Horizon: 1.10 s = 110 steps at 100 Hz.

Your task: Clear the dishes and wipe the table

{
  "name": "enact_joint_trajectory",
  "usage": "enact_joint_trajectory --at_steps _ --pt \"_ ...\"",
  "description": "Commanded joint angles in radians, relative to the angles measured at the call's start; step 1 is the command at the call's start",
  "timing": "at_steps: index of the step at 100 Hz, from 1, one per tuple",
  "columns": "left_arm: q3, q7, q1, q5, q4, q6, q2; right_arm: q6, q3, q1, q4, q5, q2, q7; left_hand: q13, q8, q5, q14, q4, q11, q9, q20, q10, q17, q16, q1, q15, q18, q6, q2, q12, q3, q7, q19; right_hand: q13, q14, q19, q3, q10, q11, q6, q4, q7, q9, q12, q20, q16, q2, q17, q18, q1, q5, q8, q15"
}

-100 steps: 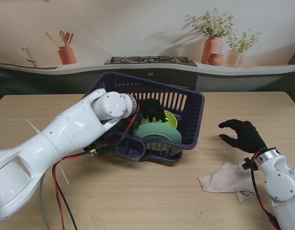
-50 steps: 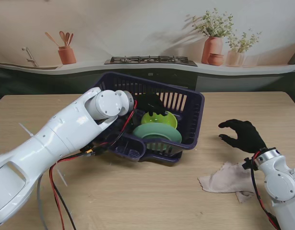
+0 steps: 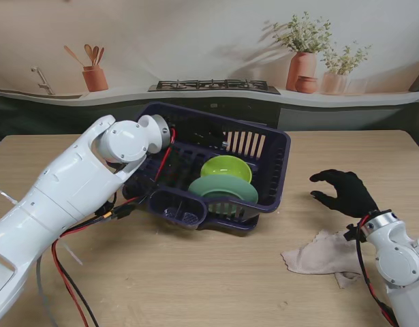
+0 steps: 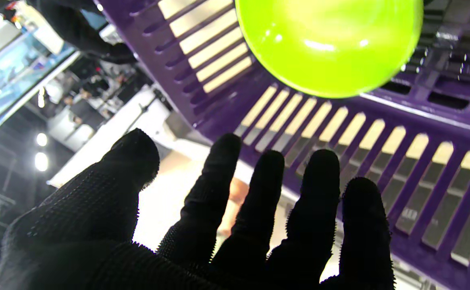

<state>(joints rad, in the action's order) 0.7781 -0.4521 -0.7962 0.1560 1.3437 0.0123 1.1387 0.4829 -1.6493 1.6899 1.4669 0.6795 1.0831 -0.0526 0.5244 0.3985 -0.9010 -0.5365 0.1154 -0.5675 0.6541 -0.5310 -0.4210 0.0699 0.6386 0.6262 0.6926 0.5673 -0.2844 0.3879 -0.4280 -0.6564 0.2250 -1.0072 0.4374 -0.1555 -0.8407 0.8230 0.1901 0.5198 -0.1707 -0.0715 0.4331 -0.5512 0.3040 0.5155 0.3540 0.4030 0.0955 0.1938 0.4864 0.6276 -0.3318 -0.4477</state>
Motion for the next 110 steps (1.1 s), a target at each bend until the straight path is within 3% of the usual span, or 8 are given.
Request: enact_joint_trajectory --at_steps 1,43,74,80,90,96,110 --pt "0.022 -0.011 -0.002 0.008 0.023 0.012 -0.021 0.007 0.001 0.000 0.001 0.003 0.000 0.014 -0.028 0.009 -0.001 -0.005 -0.024 -0.010 -0.019 -0.028 0.031 0.003 0.011 0.028 0.014 -0.022 0.013 -0.032 0.014 0.022 -0.003 -0.046 -0.021 0.023 0.017 -0.013 -0.017 0.002 -0.004 0.020 -0.001 0.020 0.010 0.015 -0.007 -0.012 -0.015 -0.033 -0.029 0.004 0.002 0.016" --pt "0.257 -0.019 -0.141 0.185 0.137 0.168 -0.081 0.007 0.004 0.000 0.003 -0.002 0.000 0.020 -0.034 0.013 0.022 0.030 -0.031 0.002 -0.044 -0.037 0.059 0.025 -0.008 0.161 -0.007 -0.003 0.032 -0.006 0.019 0.026 -0.011 -0.047 -0.021 0.022 0.017 -0.012 -0.017 0.002 -0.003 0.020 -0.001 0.020 0.010 0.015 -0.007 -0.011 -0.014 -0.032 -0.030 0.003 0.002 0.016" --pt "0.451 0.000 -0.279 0.318 0.206 0.320 -0.112 0.002 0.012 0.000 0.007 -0.002 -0.001 0.027 -0.078 0.003 0.069 0.090 -0.033 0.025 -0.112 -0.018 0.098 0.025 -0.038 0.167 -0.070 0.037 0.055 0.048 0.028 -0.084 -0.034 0.001 -0.021 0.022 0.017 -0.012 -0.017 0.001 -0.003 0.020 -0.001 0.019 0.010 0.015 -0.007 -0.010 -0.014 -0.030 -0.031 0.003 0.002 0.016" --pt "0.486 0.008 -0.306 0.341 0.217 0.343 -0.116 -0.003 0.016 -0.001 0.008 -0.002 -0.002 0.029 -0.079 0.029 0.085 0.099 -0.011 0.026 -0.119 -0.017 0.107 0.025 -0.042 0.199 -0.081 0.043 0.065 0.034 0.030 -0.049 -0.017 0.005 -0.021 0.022 0.017 -0.012 -0.016 0.001 -0.003 0.020 -0.001 0.020 0.010 0.015 -0.007 -0.010 -0.015 -0.032 -0.031 0.003 0.002 0.016" --pt "0.540 0.014 -0.355 0.366 0.237 0.359 -0.120 -0.009 0.020 0.000 0.011 -0.002 -0.003 0.035 -0.109 0.072 0.126 0.116 0.002 0.037 -0.147 -0.006 0.116 -0.001 -0.047 0.264 -0.104 0.026 0.094 0.001 0.036 0.051 0.029 0.022 -0.021 0.023 0.018 -0.011 -0.016 0.002 -0.003 0.020 0.000 0.019 0.010 0.015 -0.007 -0.010 -0.015 -0.033 -0.031 0.004 0.002 0.016" --pt "0.574 0.015 -0.385 0.383 0.249 0.373 -0.123 -0.013 0.023 0.001 0.014 -0.002 -0.003 0.038 -0.126 0.067 0.170 0.127 -0.011 0.045 -0.157 0.006 0.126 -0.017 -0.050 0.307 -0.117 0.013 0.106 -0.016 0.040 0.124 0.104 0.033 -0.020 0.022 0.018 -0.011 -0.017 0.002 -0.003 0.020 -0.001 0.018 0.010 0.015 -0.007 -0.010 -0.016 -0.030 -0.031 0.003 0.002 0.016" --pt "0.650 0.048 -0.447 0.434 0.265 0.434 -0.127 -0.018 0.027 0.002 0.022 -0.004 -0.004 0.046 -0.141 0.009 0.248 0.136 -0.010 0.049 -0.169 0.019 0.133 -0.036 -0.050 0.285 -0.128 -0.009 0.105 -0.009 0.043 0.117 0.262 0.041 -0.019 0.022 0.018 -0.010 -0.017 0.002 -0.003 0.020 0.000 0.018 0.010 0.015 -0.007 -0.010 -0.015 -0.031 -0.032 0.004 0.002 0.015"
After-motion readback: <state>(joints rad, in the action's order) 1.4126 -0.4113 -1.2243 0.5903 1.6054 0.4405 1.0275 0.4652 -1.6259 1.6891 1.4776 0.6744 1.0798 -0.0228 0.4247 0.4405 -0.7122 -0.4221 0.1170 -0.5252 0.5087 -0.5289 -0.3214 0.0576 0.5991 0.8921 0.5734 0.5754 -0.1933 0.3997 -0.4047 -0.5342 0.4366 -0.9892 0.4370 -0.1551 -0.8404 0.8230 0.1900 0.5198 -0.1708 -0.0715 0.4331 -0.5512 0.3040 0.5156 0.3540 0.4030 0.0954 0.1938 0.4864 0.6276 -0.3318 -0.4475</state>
